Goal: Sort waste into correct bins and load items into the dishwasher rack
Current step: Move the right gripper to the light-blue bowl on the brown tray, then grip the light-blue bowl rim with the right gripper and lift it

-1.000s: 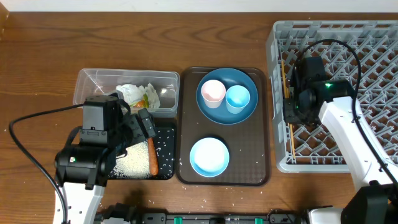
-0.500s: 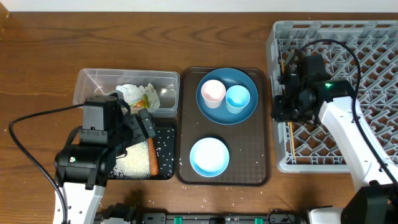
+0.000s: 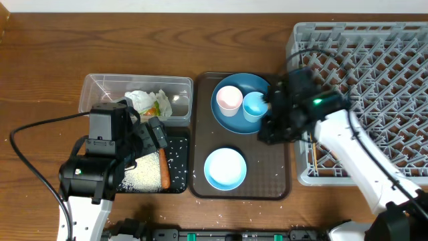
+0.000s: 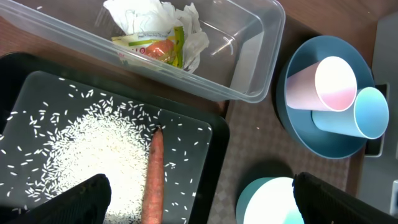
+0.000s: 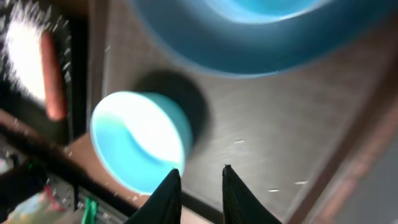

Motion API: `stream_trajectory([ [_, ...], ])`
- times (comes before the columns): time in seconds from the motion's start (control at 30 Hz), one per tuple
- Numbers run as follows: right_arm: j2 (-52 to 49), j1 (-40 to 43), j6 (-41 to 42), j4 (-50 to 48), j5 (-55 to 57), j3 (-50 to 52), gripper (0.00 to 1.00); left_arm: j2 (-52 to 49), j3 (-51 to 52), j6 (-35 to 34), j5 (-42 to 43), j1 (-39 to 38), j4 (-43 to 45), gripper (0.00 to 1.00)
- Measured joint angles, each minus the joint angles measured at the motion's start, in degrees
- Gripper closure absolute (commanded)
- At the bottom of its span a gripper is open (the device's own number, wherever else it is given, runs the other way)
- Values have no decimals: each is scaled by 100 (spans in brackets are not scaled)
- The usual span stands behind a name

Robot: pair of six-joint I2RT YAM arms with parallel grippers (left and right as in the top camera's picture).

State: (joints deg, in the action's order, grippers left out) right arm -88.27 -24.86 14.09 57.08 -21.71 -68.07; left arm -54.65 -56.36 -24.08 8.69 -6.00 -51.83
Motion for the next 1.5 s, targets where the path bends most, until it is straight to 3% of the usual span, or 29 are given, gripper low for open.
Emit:
stream_trajectory([
  [0.33, -2, -1862, 887, -479, 273, 0, 75, 0, -2, 0, 0, 0, -2, 4],
  [0.7, -2, -3456, 1272, -986, 1683, 0, 64, 0, 0, 0, 0, 0, -2, 4],
  [0.87, -22, -3823, 1318, -986, 2267, 0, 53, 0, 0, 0, 0, 0, 0, 4],
  [1.1, -393, -4011, 1314, -1021, 2632, 0, 62, 0, 0, 0, 2, 0, -2, 4],
  [1.5, -1349, -4011, 1335, -1029, 2719, 0, 66, 0, 0, 0, 0, 0, -2, 4],
])
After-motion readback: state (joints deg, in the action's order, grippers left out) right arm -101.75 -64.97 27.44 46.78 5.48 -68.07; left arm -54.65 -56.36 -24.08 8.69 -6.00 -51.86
